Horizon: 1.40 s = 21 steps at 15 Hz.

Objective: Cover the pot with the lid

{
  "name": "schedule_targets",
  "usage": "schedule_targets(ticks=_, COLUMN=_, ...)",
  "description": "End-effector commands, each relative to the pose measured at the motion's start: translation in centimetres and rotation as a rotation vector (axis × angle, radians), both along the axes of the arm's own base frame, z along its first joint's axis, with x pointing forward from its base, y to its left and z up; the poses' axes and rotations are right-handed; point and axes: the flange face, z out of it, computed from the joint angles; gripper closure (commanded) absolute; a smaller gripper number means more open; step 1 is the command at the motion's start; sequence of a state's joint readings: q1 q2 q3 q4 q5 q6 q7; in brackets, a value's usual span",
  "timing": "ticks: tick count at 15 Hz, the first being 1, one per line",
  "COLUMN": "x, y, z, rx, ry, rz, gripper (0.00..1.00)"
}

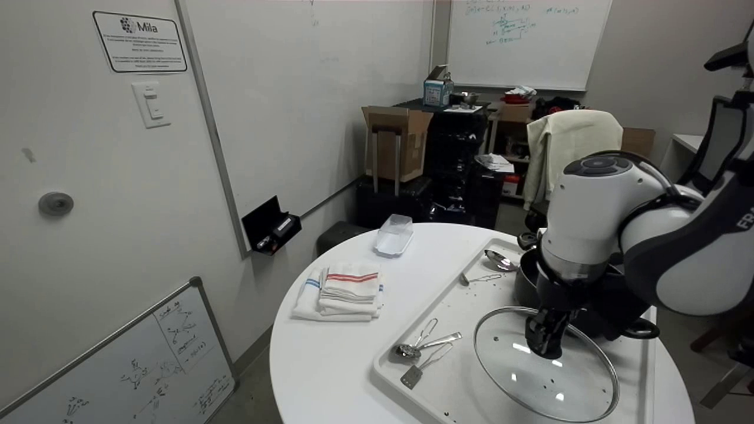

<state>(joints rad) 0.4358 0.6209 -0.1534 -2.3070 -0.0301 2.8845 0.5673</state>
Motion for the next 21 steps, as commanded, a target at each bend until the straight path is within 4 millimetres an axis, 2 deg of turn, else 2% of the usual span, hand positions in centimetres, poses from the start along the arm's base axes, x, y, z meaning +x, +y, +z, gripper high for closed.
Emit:
schedule_targets(ticks=1, x=-1.7, y=0.1, z=5.3, rx=0.033, ry=-0.020, rz=0.038, gripper=0.75)
schedule_targets(ticks=6, x=-2.1, y=-0.8, z=8.8, rx=0.023, ry=-0.035, rz=0.008, gripper=0.75)
schedule_targets(ticks=10, x=-0.9, y=-3.5, z=10.2, rx=-0.004, ry=-0.031, rz=-0.080, gripper=0.75)
schedule_targets(ticks=21, x=1.1, y=-13.0, z=9.8, rx=-0.031, ry=-0.043, rz=-0.420, gripper=0.75)
